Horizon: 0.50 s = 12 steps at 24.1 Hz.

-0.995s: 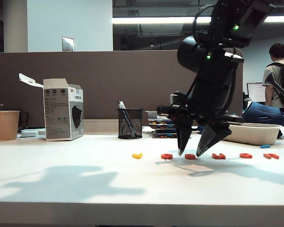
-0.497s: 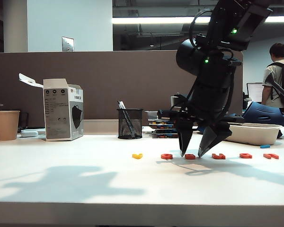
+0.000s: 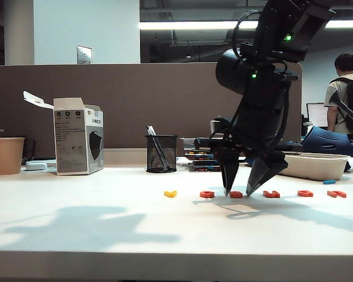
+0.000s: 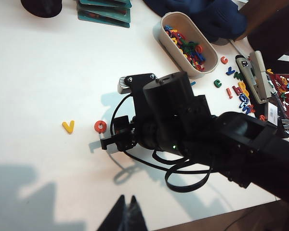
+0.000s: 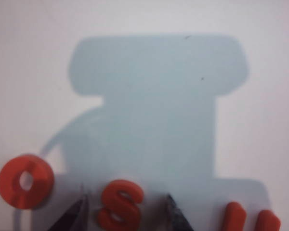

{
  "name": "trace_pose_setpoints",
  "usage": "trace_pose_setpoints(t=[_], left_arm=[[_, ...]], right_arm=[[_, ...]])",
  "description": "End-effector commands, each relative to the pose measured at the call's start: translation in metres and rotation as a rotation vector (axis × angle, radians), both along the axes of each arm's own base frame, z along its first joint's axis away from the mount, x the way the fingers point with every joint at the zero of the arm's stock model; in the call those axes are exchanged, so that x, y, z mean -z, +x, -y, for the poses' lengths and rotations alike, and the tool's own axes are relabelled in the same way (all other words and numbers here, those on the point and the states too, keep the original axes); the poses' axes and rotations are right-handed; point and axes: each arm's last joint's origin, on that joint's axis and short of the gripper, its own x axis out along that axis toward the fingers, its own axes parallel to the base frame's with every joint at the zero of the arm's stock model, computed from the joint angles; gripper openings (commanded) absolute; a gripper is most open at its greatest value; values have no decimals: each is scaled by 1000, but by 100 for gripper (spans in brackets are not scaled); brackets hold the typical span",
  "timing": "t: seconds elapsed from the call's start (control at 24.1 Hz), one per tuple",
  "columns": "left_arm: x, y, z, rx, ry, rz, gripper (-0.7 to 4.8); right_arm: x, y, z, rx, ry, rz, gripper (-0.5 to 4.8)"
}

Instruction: Select the appropriate letters from the row of letter magnets placed on the table to arrange into the word "sun".

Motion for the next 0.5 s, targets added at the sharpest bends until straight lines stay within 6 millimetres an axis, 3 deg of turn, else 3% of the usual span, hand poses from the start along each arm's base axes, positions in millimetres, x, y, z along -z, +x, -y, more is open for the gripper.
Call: trace_pose_setpoints(t=[0.04, 0.5], left_arm=[[-2, 0, -1, -2, -1, 10, -4], [0, -1, -2, -2, 15, 0, -4]], right_arm=[[10, -8, -5, -23, -25, -68, 202], [22, -11, -5, -17, -80, -119, 202]])
